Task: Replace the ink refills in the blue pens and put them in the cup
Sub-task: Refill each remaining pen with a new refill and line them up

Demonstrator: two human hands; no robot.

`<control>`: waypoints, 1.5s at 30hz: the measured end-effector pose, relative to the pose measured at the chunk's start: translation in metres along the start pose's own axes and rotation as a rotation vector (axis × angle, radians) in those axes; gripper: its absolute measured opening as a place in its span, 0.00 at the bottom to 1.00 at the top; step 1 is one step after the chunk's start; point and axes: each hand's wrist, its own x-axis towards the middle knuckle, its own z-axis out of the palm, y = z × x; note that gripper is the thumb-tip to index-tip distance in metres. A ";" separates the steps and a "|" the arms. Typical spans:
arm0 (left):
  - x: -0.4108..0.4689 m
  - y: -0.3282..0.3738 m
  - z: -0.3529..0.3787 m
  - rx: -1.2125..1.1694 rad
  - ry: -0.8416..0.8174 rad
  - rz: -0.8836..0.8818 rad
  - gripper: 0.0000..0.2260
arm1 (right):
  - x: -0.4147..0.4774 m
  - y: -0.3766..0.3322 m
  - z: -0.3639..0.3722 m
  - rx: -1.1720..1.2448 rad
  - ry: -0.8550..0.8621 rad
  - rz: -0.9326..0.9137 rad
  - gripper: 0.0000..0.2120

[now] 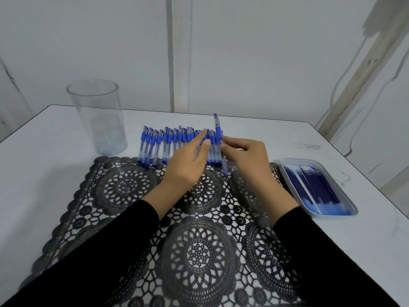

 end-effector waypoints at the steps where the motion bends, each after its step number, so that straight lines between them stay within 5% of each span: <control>1: -0.002 0.002 0.001 -0.115 0.026 -0.015 0.23 | -0.008 -0.002 0.004 0.036 -0.020 -0.018 0.11; 8: -0.026 0.015 -0.003 -0.605 0.202 -0.024 0.19 | -0.047 -0.020 0.022 0.180 -0.068 -0.090 0.11; 15: -0.038 -0.021 -0.047 -0.050 0.264 0.281 0.15 | -0.054 -0.009 0.004 0.135 -0.013 -0.182 0.10; 20: -0.050 -0.046 -0.067 0.176 0.097 0.482 0.14 | -0.060 0.001 0.007 0.158 -0.156 -0.239 0.17; 30: -0.054 -0.048 -0.064 0.129 0.057 0.500 0.15 | -0.063 0.017 0.019 -0.029 -0.192 -0.230 0.03; 45: -0.056 -0.048 -0.060 0.181 0.012 0.543 0.13 | -0.063 0.019 0.020 -0.087 -0.254 -0.168 0.07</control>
